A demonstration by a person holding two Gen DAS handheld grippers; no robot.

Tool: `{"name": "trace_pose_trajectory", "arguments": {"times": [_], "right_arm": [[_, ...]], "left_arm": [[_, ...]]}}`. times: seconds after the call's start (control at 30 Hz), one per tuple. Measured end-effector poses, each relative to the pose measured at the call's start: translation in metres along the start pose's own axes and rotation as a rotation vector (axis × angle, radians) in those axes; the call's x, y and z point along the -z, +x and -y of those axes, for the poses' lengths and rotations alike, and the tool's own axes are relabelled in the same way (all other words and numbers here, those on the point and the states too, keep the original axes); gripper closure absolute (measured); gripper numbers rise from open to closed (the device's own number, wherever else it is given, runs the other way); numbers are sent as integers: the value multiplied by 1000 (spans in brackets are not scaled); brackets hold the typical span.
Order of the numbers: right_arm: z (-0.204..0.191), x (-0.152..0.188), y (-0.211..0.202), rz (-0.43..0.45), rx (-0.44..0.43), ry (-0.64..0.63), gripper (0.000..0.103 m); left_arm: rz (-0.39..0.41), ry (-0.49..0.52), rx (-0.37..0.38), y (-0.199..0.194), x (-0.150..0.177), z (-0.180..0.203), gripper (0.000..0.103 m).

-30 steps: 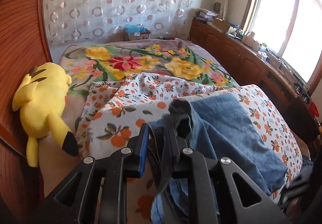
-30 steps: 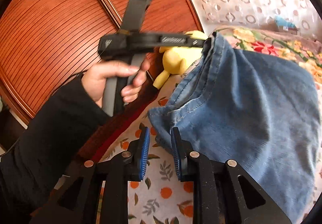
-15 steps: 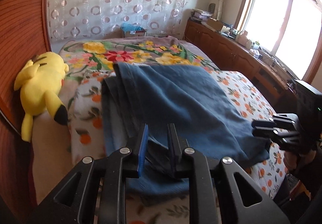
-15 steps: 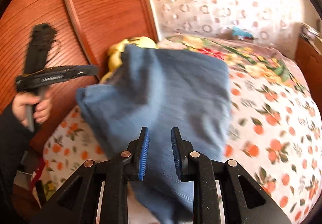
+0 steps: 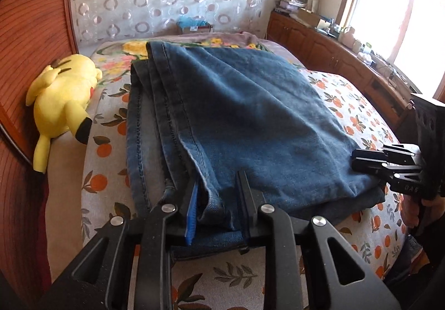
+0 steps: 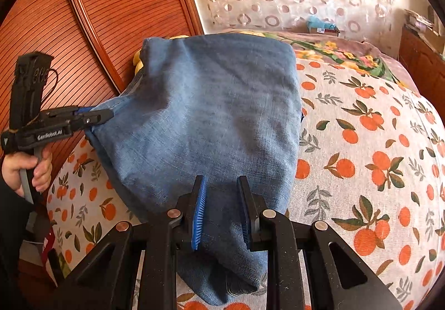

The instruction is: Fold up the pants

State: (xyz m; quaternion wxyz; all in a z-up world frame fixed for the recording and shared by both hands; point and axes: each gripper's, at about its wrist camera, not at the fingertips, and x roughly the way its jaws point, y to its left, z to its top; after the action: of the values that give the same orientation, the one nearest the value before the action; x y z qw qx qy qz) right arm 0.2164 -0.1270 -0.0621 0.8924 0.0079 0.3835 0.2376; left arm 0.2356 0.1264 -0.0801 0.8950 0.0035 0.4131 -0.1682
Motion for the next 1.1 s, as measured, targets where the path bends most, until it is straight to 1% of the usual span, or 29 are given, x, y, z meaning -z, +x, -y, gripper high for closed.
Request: {"name": "trace_pose_trajectory", "arguments": {"times": [0.03,0.13,0.2,0.23,0.27,0.3,0.37,0.43,0.5,0.57,0.6,0.7,0.77,0.87,0.93,1.0,1.1], "right_arm": [[3,0,3,2,0,4,80],[8,5,10,4,-4,6,80],[18,10,16,8,-13,9,80],[20,12,17,11,-19,10,80],[20,12,16,13,-24,9,80],[20,12,17,11,-28,7,80],[19,13,18,6,-31,-1,80],[16,13,18,0,-25,-14,80],[17,13,16,0,-26,-20,80],[19,14,15,2,-32,-16,80],[21,14,14,4,-37,-11,80],[25,13,12,11,-46,-7,80],[28,11,11,17,-44,-6,80],[31,9,10,27,-51,-10,80],[33,8,12,21,-54,-14,80],[34,11,17,-3,-55,-23,80],[31,15,20,-6,-41,-44,80]], "left_arm": [[20,2,-16,-5,1,2,95],[75,-28,-13,-23,4,0,98],[159,-79,-38,-48,9,-4,98],[177,-107,-30,-55,11,-8,98],[177,-132,-29,-59,16,-11,98],[162,-137,-37,-56,20,-13,98],[102,-143,-80,-41,34,-18,98],[54,-165,-74,-27,45,-24,98],[59,-176,-78,-27,46,-26,96],[84,-185,-91,-34,43,-28,92],[91,-191,-92,-37,42,-29,92],[135,-176,-102,-50,32,-27,90],[154,-147,-112,-55,20,-22,83],[169,-114,-79,-50,-5,-17,81],[151,-70,-82,-37,-27,-10,81],[109,-30,-84,-17,-48,-3,81],[80,16,-96,7,-69,1,81]]}}
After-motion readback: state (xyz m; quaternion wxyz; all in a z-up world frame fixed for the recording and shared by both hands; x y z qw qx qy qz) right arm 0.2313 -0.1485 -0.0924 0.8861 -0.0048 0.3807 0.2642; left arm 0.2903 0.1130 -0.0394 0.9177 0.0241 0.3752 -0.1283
